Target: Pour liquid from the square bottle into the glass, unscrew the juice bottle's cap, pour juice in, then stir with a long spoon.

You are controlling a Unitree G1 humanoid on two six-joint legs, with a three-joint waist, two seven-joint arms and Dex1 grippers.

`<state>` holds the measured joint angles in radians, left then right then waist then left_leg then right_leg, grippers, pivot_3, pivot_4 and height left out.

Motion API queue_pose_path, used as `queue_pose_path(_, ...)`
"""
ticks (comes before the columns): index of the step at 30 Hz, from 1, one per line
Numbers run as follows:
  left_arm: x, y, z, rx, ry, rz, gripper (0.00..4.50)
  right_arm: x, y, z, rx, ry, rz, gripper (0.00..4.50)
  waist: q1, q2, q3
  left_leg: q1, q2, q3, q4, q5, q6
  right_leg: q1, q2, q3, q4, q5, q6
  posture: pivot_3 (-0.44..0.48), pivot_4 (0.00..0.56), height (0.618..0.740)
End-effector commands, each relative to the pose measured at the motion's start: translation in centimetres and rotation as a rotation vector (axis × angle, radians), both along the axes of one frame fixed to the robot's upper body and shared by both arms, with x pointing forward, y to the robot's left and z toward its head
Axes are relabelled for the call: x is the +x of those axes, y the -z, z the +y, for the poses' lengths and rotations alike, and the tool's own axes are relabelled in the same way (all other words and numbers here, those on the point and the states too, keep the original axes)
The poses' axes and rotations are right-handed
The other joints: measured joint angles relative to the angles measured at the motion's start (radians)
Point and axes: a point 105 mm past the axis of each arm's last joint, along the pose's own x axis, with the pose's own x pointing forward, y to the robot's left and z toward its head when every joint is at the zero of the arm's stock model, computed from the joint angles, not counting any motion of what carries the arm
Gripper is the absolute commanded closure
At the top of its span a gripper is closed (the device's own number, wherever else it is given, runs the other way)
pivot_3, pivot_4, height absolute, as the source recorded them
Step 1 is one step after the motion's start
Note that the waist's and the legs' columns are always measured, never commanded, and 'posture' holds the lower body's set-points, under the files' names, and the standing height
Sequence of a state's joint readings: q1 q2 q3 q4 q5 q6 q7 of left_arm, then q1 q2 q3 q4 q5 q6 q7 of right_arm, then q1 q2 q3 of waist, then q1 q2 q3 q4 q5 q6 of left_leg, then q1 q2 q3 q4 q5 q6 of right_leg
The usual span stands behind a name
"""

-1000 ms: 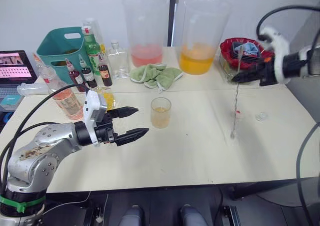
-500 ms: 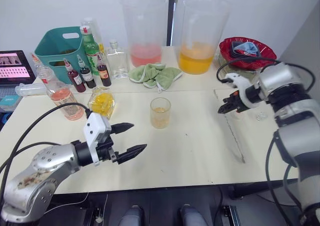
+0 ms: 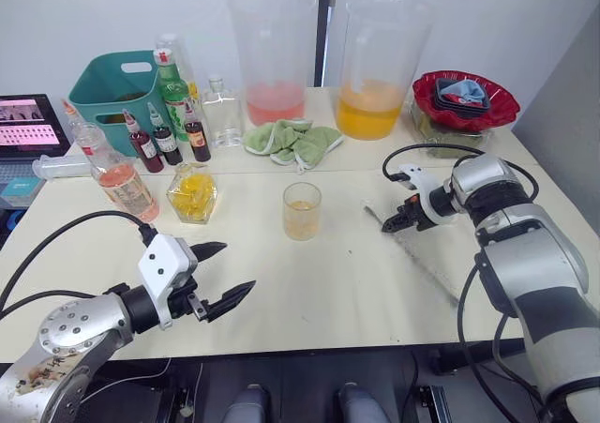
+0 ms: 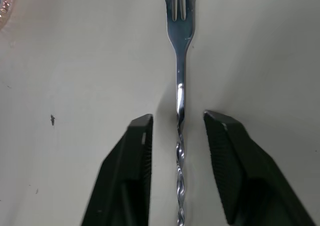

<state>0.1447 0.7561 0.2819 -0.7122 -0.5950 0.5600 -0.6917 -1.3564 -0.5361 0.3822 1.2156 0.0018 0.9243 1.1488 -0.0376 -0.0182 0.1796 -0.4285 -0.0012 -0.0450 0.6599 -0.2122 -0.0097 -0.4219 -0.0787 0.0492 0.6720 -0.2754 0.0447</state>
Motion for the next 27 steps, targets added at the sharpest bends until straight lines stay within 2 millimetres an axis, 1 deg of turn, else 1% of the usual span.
queue_pose_path(1, 0.0, -0.4, 1.0, 0.014, -0.01, -0.032, 0.0, 0.5, -3.3, -0.5, 0.05, 0.009, -0.087, 1.42, 0.0, 0.0, 0.0, 0.0, 0.0, 0.0, 0.0, 0.0, 0.0, 0.0, 0.0, 0.0, 0.0, 0.0, 0.0, 0.0, 0.15, 0.74)
queue_pose_path(3, 0.2, -0.2, 1.8, 0.012, -0.038, -0.032, 0.0, 0.3, -4.3, -1.0, 0.07, 0.003, -0.111, 0.73, 0.002, 0.0, 0.0, 0.0, 0.0, 0.0, 0.0, 0.0, 0.0, 0.0, 0.0, 0.0, 0.0, 0.0, 0.0, 0.0, 0.15, 0.74)
queue_pose_path(5, 0.3, 0.2, 2.7, 0.014, -0.066, -0.024, 0.0, -0.3, -5.5, -1.6, 0.142, -0.001, -0.128, 0.09, 0.003, 0.0, 0.0, 0.0, 0.0, 0.0, 0.0, 0.0, 0.0, 0.0, 0.0, 0.0, 0.0, 0.0, 0.0, 0.0, 0.15, 0.74)
queue_pose_path(6, 0.3, 0.4, 3.2, 0.019, -0.079, -0.019, 0.0, -0.6, -6.1, -1.9, 0.176, -0.003, -0.147, 0.02, 0.003, 0.0, 0.0, 0.0, 0.0, 0.0, 0.0, 0.0, 0.0, 0.0, 0.0, 0.0, 0.0, 0.0, 0.0, 0.0, 0.15, 0.74)
queue_pose_path(9, 0.5, 1.0, 5.2, -0.009, -0.144, -0.003, 0.0, -1.6, -7.4, -3.1, 0.261, -0.014, -0.239, 0.02, 0.006, 0.0, 0.0, 0.0, 0.0, 0.0, 0.0, 0.0, 0.0, 0.001, 0.0, -0.001, -0.001, 0.0, 0.0, 0.0, 0.15, 0.74)
queue_pose_path(13, 0.6, 1.7, 7.5, 0.0, -0.212, 0.003, 0.0, -2.8, -8.4, -4.4, 0.321, -0.01, -0.397, 0.02, 0.007, 0.0, 0.0, 0.0, 0.001, 0.0, 0.0, 0.0, 0.0, 0.001, 0.0, -0.001, -0.002, 0.0, 0.0, 0.0, 0.15, 0.74)
queue_pose_path(14, 0.6, 2.0, 8.4, 0.01, -0.239, 0.0, 0.0, -3.1, -8.5, -4.9, 0.313, -0.005, -0.471, 0.02, 0.007, 0.0, 0.0, 0.0, 0.0, 0.0, 0.0, 0.0, 0.0, 0.001, 0.0, -0.001, -0.002, 0.0, 0.0, 0.0, 0.15, 0.74)
queue_pose_path(15, 0.6, 2.2, 9.0, 0.012, -0.262, 0.0, 0.0, -3.0, -9.6, -5.4, 0.36, -0.001, -0.638, 0.02, 0.008, 0.0, 0.0, 0.0, 0.0, 0.0, 0.0, 0.0, 0.0, 0.001, 0.0, -0.001, -0.002, 0.0, 0.0, 0.0, 0.15, 0.74)
queue_pose_path(16, 0.6, 2.4, 9.4, 0.016, -0.275, -0.001, 0.0, -3.2, -10.4, -5.8, 0.39, 0.018, -0.764, 0.02, 0.01, 0.0, 0.0, 0.0, 0.0, 0.0, -0.001, 0.0, 0.0, 0.001, 0.0, -0.001, -0.002, 0.0, 0.0, 0.0, 0.15, 0.74)
queue_pose_path(17, 0.4, 2.6, 9.9, 0.027, -0.291, -0.001, 0.0, -3.5, -10.0, -7.4, 0.332, 0.089, -0.877, 0.02, 0.012, 0.0, 0.0, 0.0, 0.001, 0.0, 0.0, 0.0, 0.0, 0.002, 0.0, -0.001, -0.001, 0.0, 0.0, 0.0, 0.15, 0.74)
queue_pose_path(18, 0.2, 2.7, 10.3, 0.033, -0.299, -0.001, 0.0, -3.8, -9.6, -8.2, 0.284, 0.138, -0.94, 0.02, 0.014, 0.0, 0.0, 0.0, 0.001, 0.0, -0.001, 0.0, 0.0, 0.001, 0.0, 0.0, -0.002, 0.0, 0.0, 0.0, 0.15, 0.74)
queue_pose_path(20, 0.1, 2.8, 11.3, 0.019, -0.345, -0.001, 0.0, -6.4, -10.0, -8.0, 0.545, 0.085, -0.986, 0.02, 0.023, 0.0, 0.0, 0.0, 0.0, 0.0, 0.0, 0.0, 0.0, 0.002, -0.001, -0.001, -0.001, 0.0, 0.0, 0.0, 0.15, 0.74)
queue_pose_path(21, 0.2, 3.1, 11.8, 0.016, -0.365, 0.001, 0.0, -7.6, -9.3, -7.9, 0.58, 0.039, -0.984, 0.02, 0.025, 0.0, 0.0, 0.0, 0.0, 0.001, 0.0, 0.0, 0.0, 0.002, -0.001, 0.0, -0.002, 0.0, 0.0, 0.0, 0.15, 0.74)
queue_pose_path(22, 0.2, 3.3, 12.2, 0.019, -0.381, 0.001, 0.0, -8.4, -8.3, -8.0, 0.553, 0.009, -0.99, 0.02, 0.028, 0.0, -0.001, 0.0, 0.0, 0.0, 0.0, 0.0, 0.0, 0.002, -0.001, 0.0, -0.001, 0.0, 0.0, 0.0, 0.15, 0.74)
queue_pose_path(24, 0.2, 3.6, 12.7, 0.026, -0.394, -0.001, 0.0, -9.4, -6.4, -7.9, 0.509, -0.032, -0.972, 0.02, 0.027, 0.0, -0.001, 0.004, 0.0, 0.0, 0.0, 0.0, 0.0, 0.006, -0.001, -0.001, -0.002, 0.0, 0.0, 0.0, 0.15, 0.74)
queue_pose_path(25, 0.2, 3.6, 12.9, 0.026, -0.399, -0.002, 0.0, -9.7, -6.0, -7.8, 0.516, -0.041, -0.97, 0.02, 0.025, 0.0, -0.001, 0.007, 0.001, 0.0, 0.0, 0.0, 0.0, 0.011, -0.001, -0.001, -0.005, 0.0, 0.0, 0.0, 0.15, 0.74)
queue_pose_path(26, 0.3, 3.8, 13.4, 0.031, -0.418, -0.011, 0.0, -10.3, -4.7, -8.2, 0.493, -0.042, -0.958, 0.02, 0.023, 0.0, -0.001, 0.012, 0.002, 0.0, -0.001, 0.0, 0.0, 0.017, 0.0, -0.002, -0.009, 0.0, 0.0, 0.0, 0.15, 0.74)
queue_pose_path(27, 0.3, 4.0, 13.7, 0.036, -0.432, -0.018, 0.0, -10.7, -3.7, -8.6, 0.471, -0.044, -0.95, 0.02, 0.023, 0.0, -0.001, 0.014, 0.002, 0.0, -0.001, 0.0, 0.0, 0.019, 0.0, -0.002, -0.009, 0.0, 0.0, 0.0, 0.15, 0.74)
